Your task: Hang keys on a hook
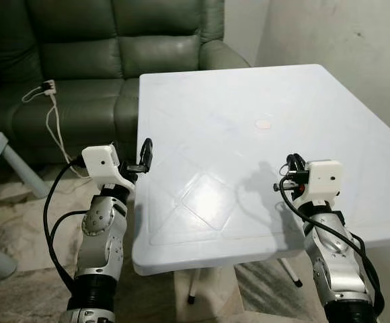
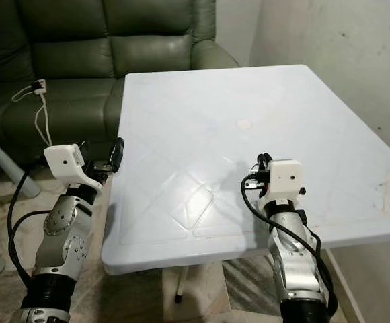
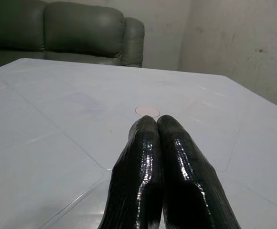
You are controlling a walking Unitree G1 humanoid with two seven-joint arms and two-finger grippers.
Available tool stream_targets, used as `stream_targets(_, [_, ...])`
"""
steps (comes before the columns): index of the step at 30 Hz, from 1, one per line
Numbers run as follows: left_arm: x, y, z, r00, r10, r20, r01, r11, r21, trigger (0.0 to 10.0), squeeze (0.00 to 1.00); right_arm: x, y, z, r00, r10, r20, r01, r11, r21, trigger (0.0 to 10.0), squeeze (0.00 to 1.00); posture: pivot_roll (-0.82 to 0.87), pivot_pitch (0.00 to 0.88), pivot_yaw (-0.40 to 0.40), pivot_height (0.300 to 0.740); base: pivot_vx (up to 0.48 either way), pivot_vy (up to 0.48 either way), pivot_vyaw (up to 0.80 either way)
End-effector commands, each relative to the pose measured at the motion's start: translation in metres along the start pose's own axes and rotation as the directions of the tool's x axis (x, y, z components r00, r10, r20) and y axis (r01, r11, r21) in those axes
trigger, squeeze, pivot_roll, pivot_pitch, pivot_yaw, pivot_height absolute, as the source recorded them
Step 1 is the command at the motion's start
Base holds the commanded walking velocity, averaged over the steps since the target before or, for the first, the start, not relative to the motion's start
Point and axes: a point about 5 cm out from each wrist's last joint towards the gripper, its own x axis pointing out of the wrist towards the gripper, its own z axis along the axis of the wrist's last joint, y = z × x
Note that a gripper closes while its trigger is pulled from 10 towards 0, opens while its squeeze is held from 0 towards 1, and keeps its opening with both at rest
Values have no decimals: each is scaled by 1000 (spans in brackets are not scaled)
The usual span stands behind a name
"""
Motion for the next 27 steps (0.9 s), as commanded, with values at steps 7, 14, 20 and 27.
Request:
stream_targets(7, [4,-2,3,999,-28,17,28,1000,11,10000,0,4,-5,1,1000,-5,13,5,1000,-9,10000,0,-26,0,-6,740,0,0,-786])
stream_targets(14, [6,-1,6,999,-28,28,28,1000,7,10000,0,6,-5,1,1000,1,17,-1,1000,-13,10000,0,-25,0,-7,740,0,0,-784])
stream_targets(20, [6,0,6,999,-29,31,28,999,17,10000,0,7,-5,0,1000,4,21,-3,1000,-18,10000,0,-25,0,-9,740,0,0,-782])
stream_targets(27, [6,2,5,1000,-4,25,4,1000,9,10000,0,8,-5,1,1000,10,24,-9,1000,-20,10000,0,-27,0,-11,740,0,0,-781])
